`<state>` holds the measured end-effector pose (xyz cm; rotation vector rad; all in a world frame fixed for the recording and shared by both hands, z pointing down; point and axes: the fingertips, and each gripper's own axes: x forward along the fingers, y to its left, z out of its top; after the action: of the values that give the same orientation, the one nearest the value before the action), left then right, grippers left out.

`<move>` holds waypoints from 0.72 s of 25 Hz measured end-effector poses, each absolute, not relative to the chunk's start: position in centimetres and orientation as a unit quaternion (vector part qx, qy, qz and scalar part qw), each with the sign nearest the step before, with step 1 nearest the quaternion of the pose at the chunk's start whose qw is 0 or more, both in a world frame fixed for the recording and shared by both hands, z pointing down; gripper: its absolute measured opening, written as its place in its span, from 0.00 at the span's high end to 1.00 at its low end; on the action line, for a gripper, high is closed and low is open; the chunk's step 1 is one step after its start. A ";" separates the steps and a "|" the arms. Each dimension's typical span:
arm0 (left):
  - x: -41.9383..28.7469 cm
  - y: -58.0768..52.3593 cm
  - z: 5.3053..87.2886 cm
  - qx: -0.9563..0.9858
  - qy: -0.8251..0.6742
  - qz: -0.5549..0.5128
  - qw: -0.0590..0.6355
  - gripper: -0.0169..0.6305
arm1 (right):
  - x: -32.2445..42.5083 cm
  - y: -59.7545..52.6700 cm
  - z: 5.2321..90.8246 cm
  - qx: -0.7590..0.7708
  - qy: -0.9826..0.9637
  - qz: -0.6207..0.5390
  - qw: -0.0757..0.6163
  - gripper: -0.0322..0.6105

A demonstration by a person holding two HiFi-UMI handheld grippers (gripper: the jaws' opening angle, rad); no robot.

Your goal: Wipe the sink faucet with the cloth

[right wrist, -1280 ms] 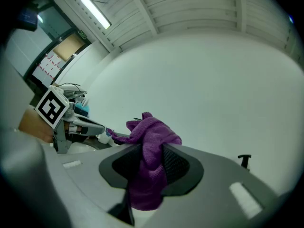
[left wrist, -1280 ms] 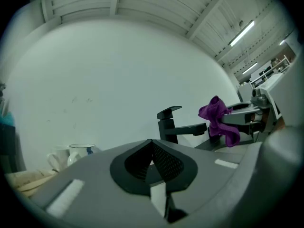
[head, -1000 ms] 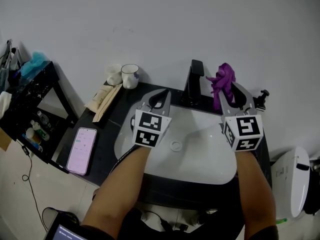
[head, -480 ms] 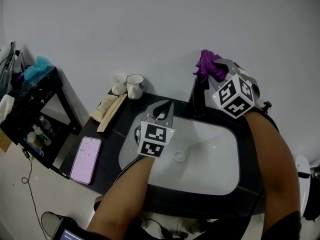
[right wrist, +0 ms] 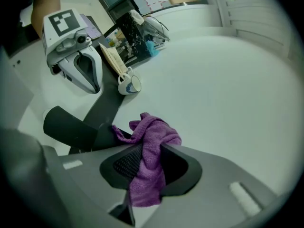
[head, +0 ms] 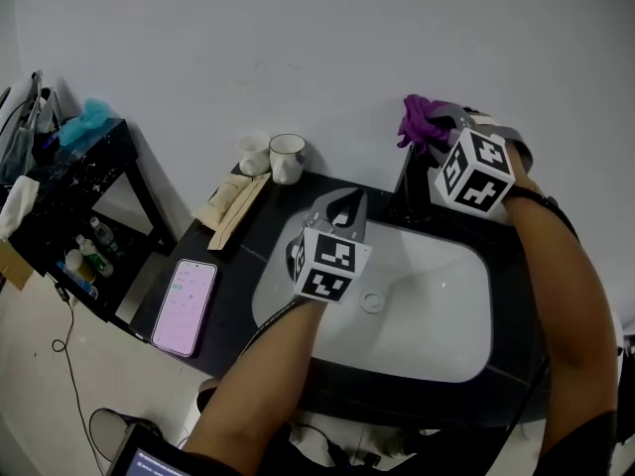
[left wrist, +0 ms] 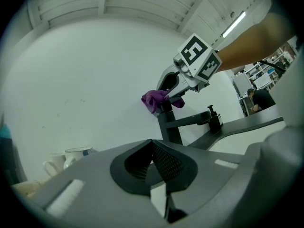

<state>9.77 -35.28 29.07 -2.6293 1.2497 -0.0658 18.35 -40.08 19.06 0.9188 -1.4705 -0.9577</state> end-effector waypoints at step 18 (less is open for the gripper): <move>9.6 -35.0 29.2 -0.898 0.422 -0.031 0.119 0.95 | 14.7 -33.6 20.2 0.320 -0.639 -0.428 0.553 0.78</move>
<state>9.65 -35.02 29.24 -2.6248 1.2348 -0.0908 14.70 -33.56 20.17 0.7575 -1.5107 -1.0127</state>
